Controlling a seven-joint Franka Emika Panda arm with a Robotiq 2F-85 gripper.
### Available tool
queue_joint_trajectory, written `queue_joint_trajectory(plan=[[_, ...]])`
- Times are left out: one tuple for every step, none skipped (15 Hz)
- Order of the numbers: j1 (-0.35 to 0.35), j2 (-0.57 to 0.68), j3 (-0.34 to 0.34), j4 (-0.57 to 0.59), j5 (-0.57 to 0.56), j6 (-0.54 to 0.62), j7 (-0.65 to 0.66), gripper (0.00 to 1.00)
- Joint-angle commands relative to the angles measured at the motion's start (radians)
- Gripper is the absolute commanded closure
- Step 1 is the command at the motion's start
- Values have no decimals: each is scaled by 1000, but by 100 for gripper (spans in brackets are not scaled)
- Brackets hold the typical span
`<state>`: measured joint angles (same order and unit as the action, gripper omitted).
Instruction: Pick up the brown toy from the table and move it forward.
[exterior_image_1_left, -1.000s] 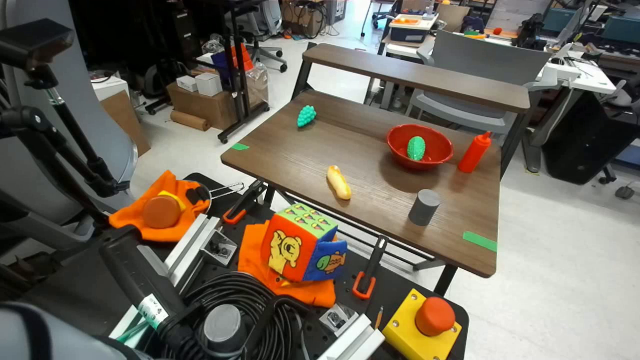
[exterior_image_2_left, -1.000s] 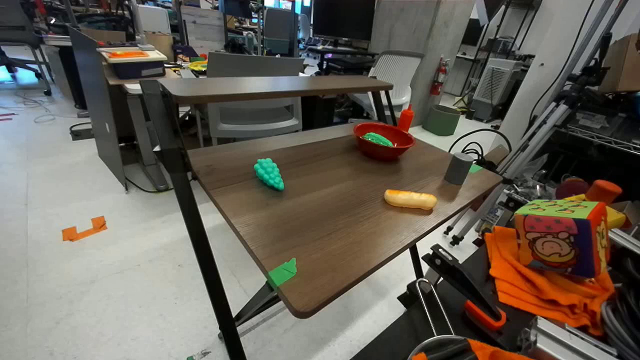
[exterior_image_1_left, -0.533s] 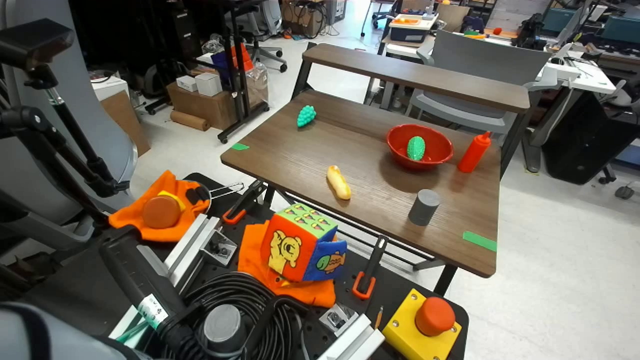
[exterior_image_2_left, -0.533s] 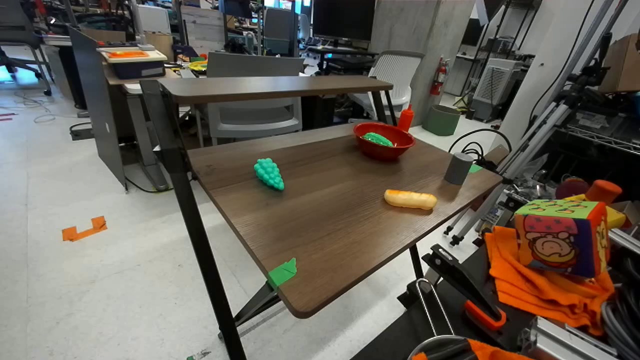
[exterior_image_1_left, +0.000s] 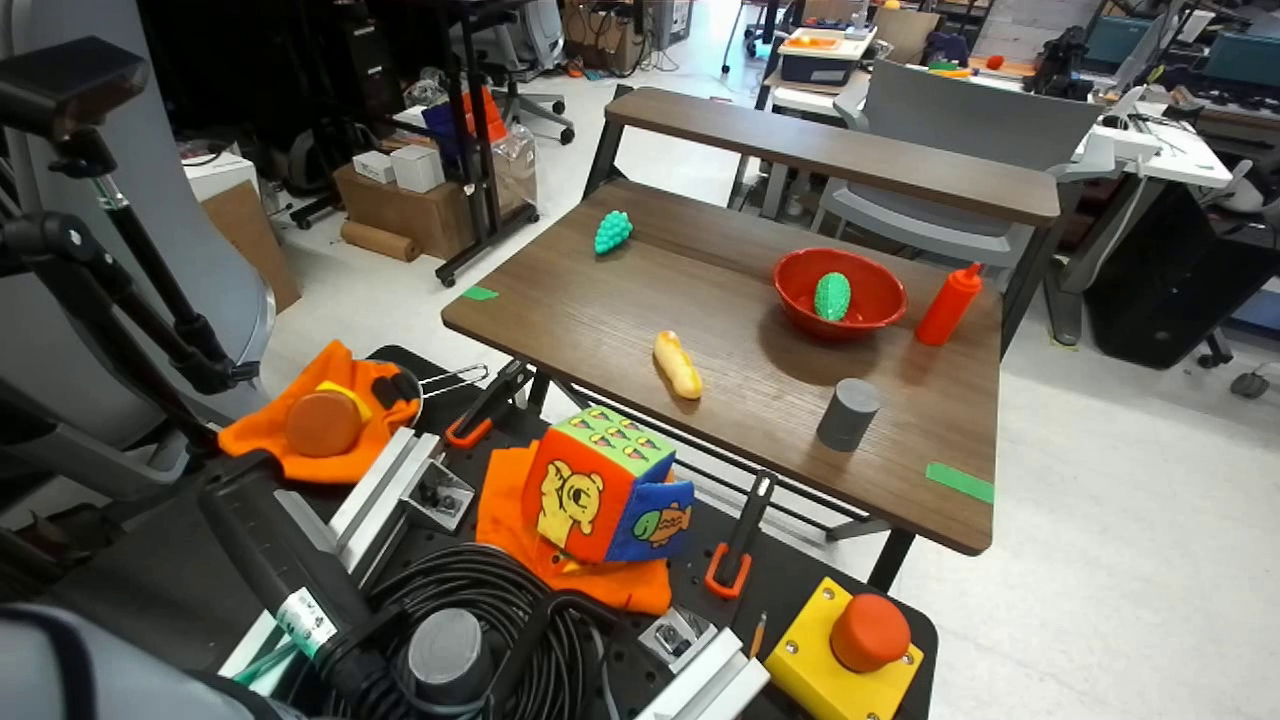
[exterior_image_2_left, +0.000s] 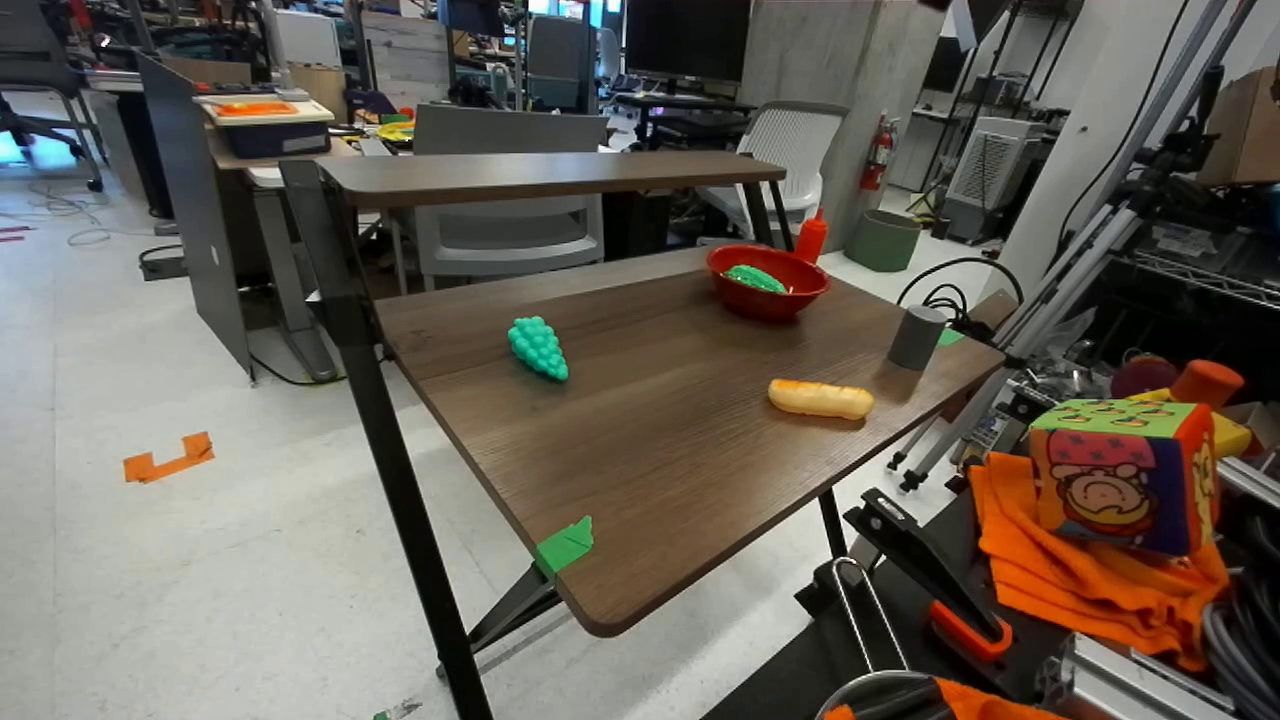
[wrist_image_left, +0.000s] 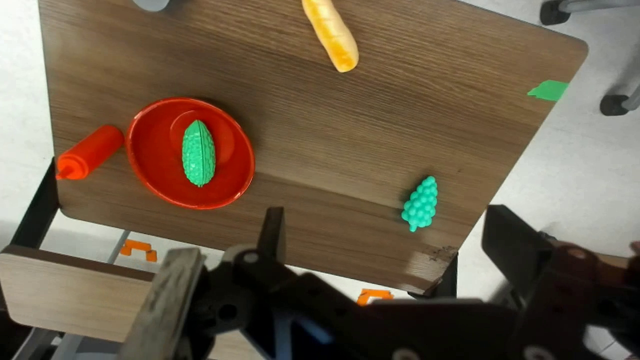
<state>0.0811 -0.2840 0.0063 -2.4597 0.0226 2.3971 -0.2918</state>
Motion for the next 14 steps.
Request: queue_joint_trajectory(plan=[[15,127,-23,-28,4,154,-117,0],[16,174,-20,-22,4,170,-140,0],[15,216,-14,-15,3,180,-160,0],[17,272,2,3,-6,192,-156,0],[16,322,12,15,-14,199,-170,0],[12,369,25,31,-34,197,-162,0],[9,420,37,51,-60,184,-160,0],[6,462,46,69,-96,173,-147,0],[3,501,49,84,-144,165,-132,0],[1,536,44,96,-198,162,-126,0],[2,571,37,112,-250,160,-117,0],[2,604,32,128,-292,159,-113,0],[3,635,24,142,-330,169,-102,0],[7,661,12,156,-375,173,-83,0]])
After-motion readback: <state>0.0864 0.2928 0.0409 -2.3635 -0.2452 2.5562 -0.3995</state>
